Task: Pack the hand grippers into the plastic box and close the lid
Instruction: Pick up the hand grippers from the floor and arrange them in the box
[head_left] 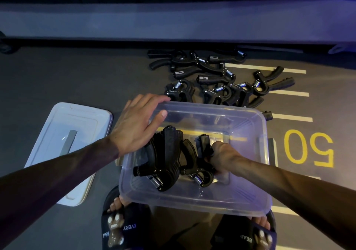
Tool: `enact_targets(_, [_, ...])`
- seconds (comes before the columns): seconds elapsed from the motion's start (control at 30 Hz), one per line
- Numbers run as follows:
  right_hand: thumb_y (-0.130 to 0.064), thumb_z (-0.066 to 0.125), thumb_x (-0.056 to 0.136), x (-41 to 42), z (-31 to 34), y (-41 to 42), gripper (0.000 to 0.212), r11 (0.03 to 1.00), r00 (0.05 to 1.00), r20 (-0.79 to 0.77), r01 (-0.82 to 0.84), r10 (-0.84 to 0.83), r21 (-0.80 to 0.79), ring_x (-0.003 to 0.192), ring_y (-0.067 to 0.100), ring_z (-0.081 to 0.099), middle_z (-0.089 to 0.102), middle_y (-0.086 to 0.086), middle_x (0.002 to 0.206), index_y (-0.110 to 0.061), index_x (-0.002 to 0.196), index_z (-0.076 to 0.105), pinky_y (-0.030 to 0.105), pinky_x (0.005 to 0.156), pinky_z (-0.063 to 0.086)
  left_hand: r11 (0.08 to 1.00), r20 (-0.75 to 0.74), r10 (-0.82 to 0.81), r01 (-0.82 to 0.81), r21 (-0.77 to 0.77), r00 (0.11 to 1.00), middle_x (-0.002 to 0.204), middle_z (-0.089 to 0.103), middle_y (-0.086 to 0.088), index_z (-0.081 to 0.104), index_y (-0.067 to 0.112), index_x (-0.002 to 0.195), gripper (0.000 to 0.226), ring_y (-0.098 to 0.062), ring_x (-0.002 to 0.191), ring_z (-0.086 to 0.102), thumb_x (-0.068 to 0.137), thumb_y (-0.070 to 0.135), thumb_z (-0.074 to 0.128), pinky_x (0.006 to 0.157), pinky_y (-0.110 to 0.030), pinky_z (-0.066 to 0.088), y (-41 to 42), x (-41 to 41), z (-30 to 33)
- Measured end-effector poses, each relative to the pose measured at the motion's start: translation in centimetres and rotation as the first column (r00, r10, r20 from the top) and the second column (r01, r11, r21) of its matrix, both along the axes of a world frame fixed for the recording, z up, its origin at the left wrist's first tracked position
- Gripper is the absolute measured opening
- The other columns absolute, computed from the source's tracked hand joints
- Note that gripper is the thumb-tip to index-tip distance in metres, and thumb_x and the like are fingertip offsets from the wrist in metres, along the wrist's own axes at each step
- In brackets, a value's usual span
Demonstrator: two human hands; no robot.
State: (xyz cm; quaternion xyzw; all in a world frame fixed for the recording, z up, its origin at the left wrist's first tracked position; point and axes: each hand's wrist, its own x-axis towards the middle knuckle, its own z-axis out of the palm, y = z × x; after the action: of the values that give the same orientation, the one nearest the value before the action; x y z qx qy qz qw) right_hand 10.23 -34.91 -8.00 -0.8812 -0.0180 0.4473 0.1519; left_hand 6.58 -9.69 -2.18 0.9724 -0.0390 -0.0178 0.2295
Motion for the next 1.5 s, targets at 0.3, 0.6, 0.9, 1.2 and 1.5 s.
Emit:
enact_targets(0.3, [-0.009, 0.059, 0.086, 0.4, 2.9, 0.6, 0.004, 0.991, 0.985, -0.107, -0.133, 0.132, 0.003, 0.102, 0.029, 0.069, 0.069, 0.014, 0.112, -0.011, 0.089, 0.057, 0.026, 0.067, 0.058, 1.0, -0.002, -0.005, 0.005, 0.0, 1.0, 0.131, 0.054, 0.01, 0.047, 0.028, 0.142, 0.044, -0.015, 0.118, 0.048, 0.105, 0.046, 0.031, 0.096, -0.037, 0.036, 0.1, 0.1, -0.2])
enact_targets(0.6, [-0.013, 0.056, 0.095, 12.8, 13.1, -2.3, 0.011, 0.73, 0.908, 0.115, 0.244, -0.404, 0.639, 0.065, 0.027, 0.07, 0.074, 0.016, 0.08, -0.008, 0.095, 0.066, 0.032, 0.055, 0.059, 1.0, -0.002, 0.002, -0.002, -0.026, 1.0, 0.132, 0.056, 0.008, 0.05, 0.026, 0.141, 0.046, -0.018, 0.119, 0.05, 0.104, 0.047, 0.031, 0.099, -0.04, 0.037, 0.1, 0.2, -0.3])
enact_targets(0.9, [-0.014, 0.058, 0.095, 15.5, 4.4, -5.0, 0.027, 0.991, 0.991, 0.031, 0.127, -0.129, 0.05, 0.072, 0.023, 0.056, 0.063, 0.014, 0.103, -0.004, 0.12, 0.062, 0.031, 0.06, 0.046, 1.0, 0.01, 0.004, -0.004, -0.016, 1.0, 0.131, 0.056, 0.007, 0.052, 0.025, 0.14, 0.044, -0.019, 0.118, 0.05, 0.104, 0.043, 0.034, 0.097, -0.044, 0.039, 0.2, 0.2, -0.3])
enact_targets(1.2, [-0.022, 0.076, 0.082, 14.7, 1.5, -5.8, 0.023, 0.964, 0.946, 0.244, 0.166, -0.215, 0.208, 0.07, 0.015, 0.055, 0.064, 0.005, 0.078, -0.007, 0.099, 0.071, 0.022, 0.058, 0.042, 1.0, 0.015, 0.0, 0.0, -0.007, 1.0, 0.131, 0.057, 0.007, 0.051, 0.025, 0.139, 0.043, -0.018, 0.118, 0.05, 0.104, 0.043, 0.034, 0.097, -0.042, 0.038, 0.1, 0.2, -0.4])
enact_targets(1.5, [-0.044, 0.063, 0.09, 15.2, 7.6, -7.2, 0.033, 0.929, 0.747, 0.634, -0.062, -0.2, 0.366, 0.084, 0.022, 0.069, 0.074, 0.004, 0.094, -0.023, 0.116, 0.064, 0.035, 0.073, 0.055, 1.0, 0.008, 0.003, -0.003, 0.013, 1.0, 0.131, 0.055, 0.009, 0.049, 0.027, 0.141, 0.043, -0.017, 0.119, 0.049, 0.105, 0.044, 0.033, 0.096, -0.041, 0.037, 0.0, 0.0, -0.2])
